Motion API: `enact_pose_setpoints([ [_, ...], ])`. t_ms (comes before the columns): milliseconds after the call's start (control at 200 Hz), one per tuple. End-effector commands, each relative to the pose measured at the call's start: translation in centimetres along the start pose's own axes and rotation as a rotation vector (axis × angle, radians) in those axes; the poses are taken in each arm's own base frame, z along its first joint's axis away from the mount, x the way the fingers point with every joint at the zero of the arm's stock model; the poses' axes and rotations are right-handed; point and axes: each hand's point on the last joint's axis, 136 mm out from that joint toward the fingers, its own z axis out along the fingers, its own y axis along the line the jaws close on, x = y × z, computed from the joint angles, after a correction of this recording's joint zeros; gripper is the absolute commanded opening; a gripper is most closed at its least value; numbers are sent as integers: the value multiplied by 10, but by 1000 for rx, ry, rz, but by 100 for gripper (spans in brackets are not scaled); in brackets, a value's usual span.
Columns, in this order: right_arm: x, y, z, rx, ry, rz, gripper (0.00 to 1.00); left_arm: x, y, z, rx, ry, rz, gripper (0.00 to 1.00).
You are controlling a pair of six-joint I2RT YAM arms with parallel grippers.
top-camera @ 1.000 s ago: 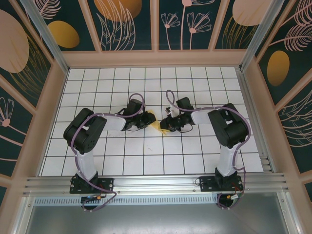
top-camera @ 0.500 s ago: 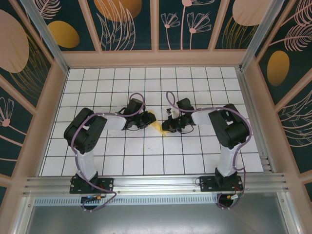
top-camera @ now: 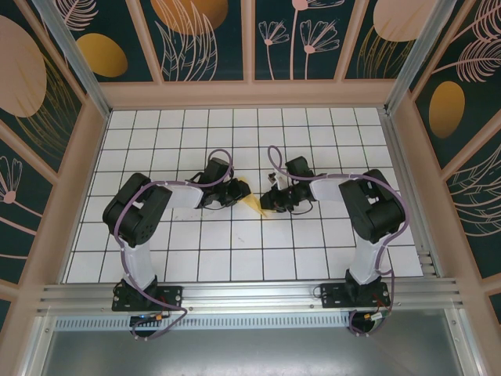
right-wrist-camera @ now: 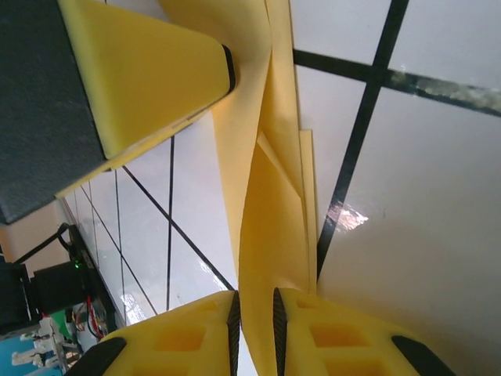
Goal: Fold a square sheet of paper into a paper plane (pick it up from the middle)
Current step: Fold the wing for the fifth time at the center of the table.
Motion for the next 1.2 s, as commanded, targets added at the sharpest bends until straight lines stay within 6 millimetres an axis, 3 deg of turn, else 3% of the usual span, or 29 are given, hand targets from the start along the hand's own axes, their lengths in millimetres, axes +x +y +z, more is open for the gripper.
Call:
enact_pose_setpoints([
  [0,12,-1,-1,19,27,-33,21,5,66,13,-217,-18,-24,28],
  [265,16,-14,5,70,39,-25,21,5,67,13,-217,-15,-24,28],
  [625,19,-35,6,128,34,46,5,6,70,14,-227,-15,-22,28],
  [731,13,-25,1,111,12,31,7,5,69,14,-225,-16,-24,28],
  [876,-11,12,-24,72,-103,-50,15,6,70,14,-226,-15,-24,27],
  [976,-21,26,-35,96,-156,-101,17,6,69,14,-223,-15,-23,27],
  [1126,-19,31,-25,138,-132,-140,18,5,69,14,-224,-16,-24,27],
  [1196,-12,37,-9,134,-86,-159,16,6,69,15,-223,-15,-23,27],
])
